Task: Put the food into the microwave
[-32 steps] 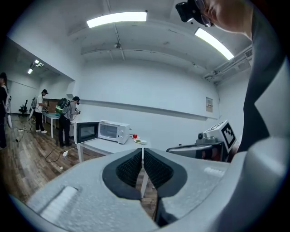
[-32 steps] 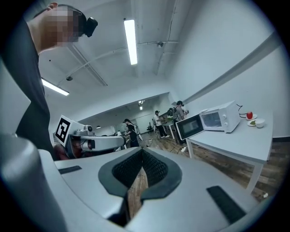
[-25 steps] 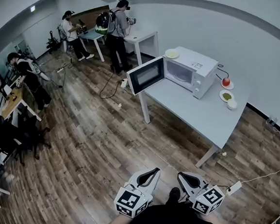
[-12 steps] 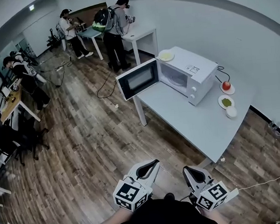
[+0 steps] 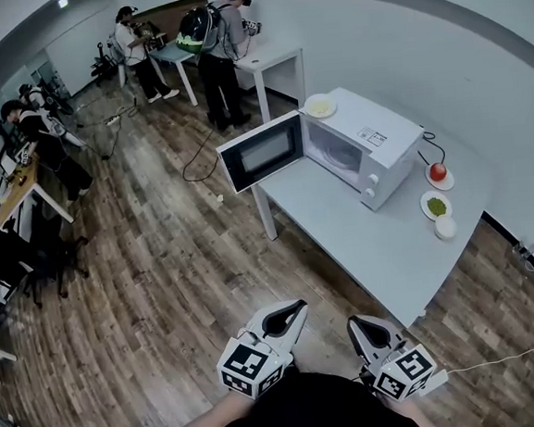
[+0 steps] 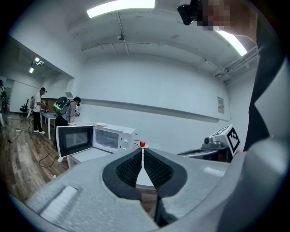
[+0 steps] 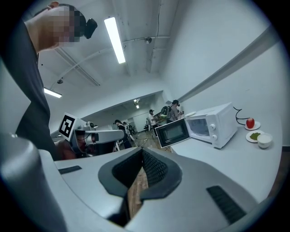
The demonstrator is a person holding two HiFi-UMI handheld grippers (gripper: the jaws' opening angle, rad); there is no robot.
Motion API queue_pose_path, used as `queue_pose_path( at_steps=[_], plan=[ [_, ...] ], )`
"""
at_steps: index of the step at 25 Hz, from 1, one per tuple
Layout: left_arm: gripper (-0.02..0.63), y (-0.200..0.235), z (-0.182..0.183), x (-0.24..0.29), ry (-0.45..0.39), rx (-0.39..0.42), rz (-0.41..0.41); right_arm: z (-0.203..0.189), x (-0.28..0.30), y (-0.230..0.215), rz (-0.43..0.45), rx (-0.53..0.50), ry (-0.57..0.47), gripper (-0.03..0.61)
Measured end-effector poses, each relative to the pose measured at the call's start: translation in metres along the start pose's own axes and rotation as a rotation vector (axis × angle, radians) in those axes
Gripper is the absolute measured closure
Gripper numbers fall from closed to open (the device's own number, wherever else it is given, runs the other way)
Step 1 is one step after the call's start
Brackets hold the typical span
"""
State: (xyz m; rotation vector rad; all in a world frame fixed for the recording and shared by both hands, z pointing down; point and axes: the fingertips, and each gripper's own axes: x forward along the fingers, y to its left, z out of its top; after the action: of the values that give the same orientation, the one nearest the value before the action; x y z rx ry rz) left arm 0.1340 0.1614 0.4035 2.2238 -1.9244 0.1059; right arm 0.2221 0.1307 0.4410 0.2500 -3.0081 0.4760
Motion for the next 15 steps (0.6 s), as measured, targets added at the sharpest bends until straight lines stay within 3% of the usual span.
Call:
queue_pose_path(
  at_steps=[15],
  plan=[
    [0.592,0.133,0.038,0.067,-0.028,0.031,-0.055,0.049,0.142,-0.061,-0.042,-0.024,-0.020,0.563]
  ],
)
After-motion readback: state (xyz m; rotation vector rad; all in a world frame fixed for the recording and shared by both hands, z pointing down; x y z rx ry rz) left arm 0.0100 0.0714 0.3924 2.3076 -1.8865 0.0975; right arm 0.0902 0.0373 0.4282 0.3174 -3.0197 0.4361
